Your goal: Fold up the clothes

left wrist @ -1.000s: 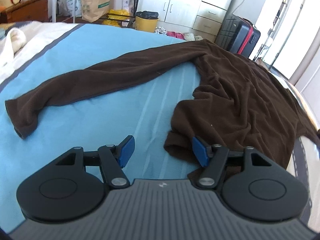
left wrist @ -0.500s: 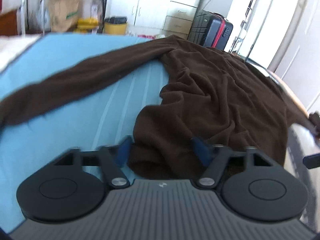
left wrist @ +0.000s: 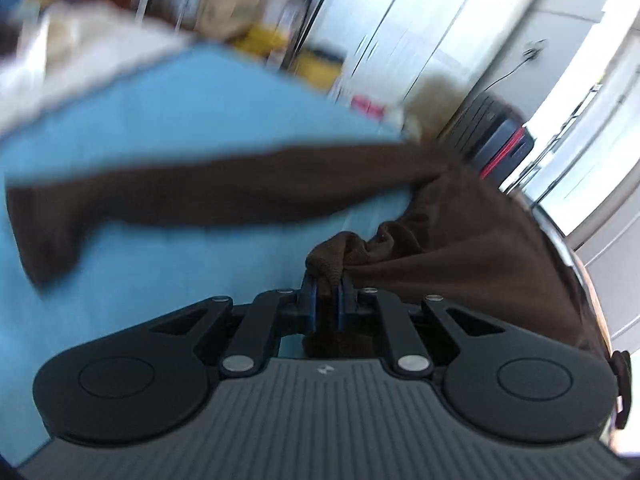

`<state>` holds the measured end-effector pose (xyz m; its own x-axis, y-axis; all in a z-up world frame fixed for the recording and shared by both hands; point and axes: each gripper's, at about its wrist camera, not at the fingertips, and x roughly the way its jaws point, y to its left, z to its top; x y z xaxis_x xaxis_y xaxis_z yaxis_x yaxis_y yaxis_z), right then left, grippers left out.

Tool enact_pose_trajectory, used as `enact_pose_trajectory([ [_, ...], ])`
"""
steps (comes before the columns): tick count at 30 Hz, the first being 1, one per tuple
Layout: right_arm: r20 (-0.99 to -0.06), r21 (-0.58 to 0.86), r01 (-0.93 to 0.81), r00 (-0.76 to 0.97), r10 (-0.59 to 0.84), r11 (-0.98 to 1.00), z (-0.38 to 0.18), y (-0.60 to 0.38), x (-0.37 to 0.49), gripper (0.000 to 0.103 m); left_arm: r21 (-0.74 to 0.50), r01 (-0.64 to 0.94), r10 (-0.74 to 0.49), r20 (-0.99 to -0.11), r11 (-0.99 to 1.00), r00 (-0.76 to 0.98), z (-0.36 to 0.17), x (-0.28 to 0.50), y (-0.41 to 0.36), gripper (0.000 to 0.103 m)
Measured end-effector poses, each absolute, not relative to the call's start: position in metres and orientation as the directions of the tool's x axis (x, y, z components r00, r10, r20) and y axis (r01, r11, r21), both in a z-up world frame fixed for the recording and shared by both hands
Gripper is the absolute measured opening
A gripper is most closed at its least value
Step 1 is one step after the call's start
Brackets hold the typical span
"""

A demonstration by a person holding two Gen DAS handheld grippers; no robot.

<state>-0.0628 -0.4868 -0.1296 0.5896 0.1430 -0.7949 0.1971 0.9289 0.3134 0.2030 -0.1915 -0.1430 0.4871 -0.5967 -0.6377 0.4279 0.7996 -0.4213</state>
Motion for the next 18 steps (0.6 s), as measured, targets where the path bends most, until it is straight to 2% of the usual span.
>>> enact_pose_trajectory([
  [2,-0.783,0.358,0.223,0.600,0.162,0.906,-0.137,-0.477,-0.058,0.068,-0.438,0.397,-0.586,-0.678,0.807,0.444,-0.158,0.210,-0.194,0.009],
  [5,-0.748,0.384,0.235,0.646,0.152,0.893,-0.147,-0.451,-0.052,0.070,-0.381,0.441,-0.570,-0.680,0.813,0.462,-0.154,0.206,-0.200,0.010],
  [7,-0.733,0.328,0.242,0.675,0.084,0.913,-0.149,-0.436,-0.045,0.076,-0.348,0.470,-0.564,-0.678,0.811,0.472,-0.152,0.201,-0.203,0.010],
  [8,-0.731,0.280,0.237,0.680,0.047,0.930,-0.152,-0.427,-0.039,0.083,-0.343,0.476,-0.565,-0.677,0.810,0.472,-0.153,0.201,-0.204,0.010],
  [10,-0.733,0.154,0.229,0.679,-0.044,0.961,-0.155,-0.422,-0.034,0.083,-0.339,0.486,-0.568,-0.678,0.805,0.467,-0.155,0.200,-0.205,0.010],
  [11,-0.727,0.113,0.236,0.682,-0.081,0.965,-0.156,-0.423,-0.033,0.079,-0.340,0.491,-0.570,-0.678,0.802,0.463,-0.155,0.200,-0.206,0.010],
  [12,-0.723,0.110,0.247,0.684,-0.093,0.963,-0.155,-0.426,-0.033,0.061,-0.338,0.497,-0.572,-0.681,0.799,0.458,-0.155,0.197,-0.205,0.010],
  [13,-0.720,0.132,0.253,0.689,-0.082,0.958,-0.152,-0.430,-0.035,0.049,-0.338,0.503,-0.576,-0.682,0.795,0.452,-0.154,0.195,-0.205,0.010],
  [14,-0.716,0.156,0.258,0.695,-0.071,0.954,-0.149,-0.435,-0.038,0.016,-0.349,0.513,-0.591,-0.674,0.784,0.443,-0.151,0.192,-0.204,0.010],
  [15,-0.714,0.172,0.265,0.697,-0.065,0.949,-0.142,-0.440,-0.040,0.015,-0.365,0.524,-0.609,-0.665,0.770,0.432,-0.146,0.191,-0.203,0.010],
  [18,-0.675,0.138,0.341,0.720,-0.164,0.930,-0.107,-0.440,-0.058,0.015,-0.384,0.540,-0.634,-0.652,0.749,0.416,-0.129,0.180,-0.197,0.010],
])
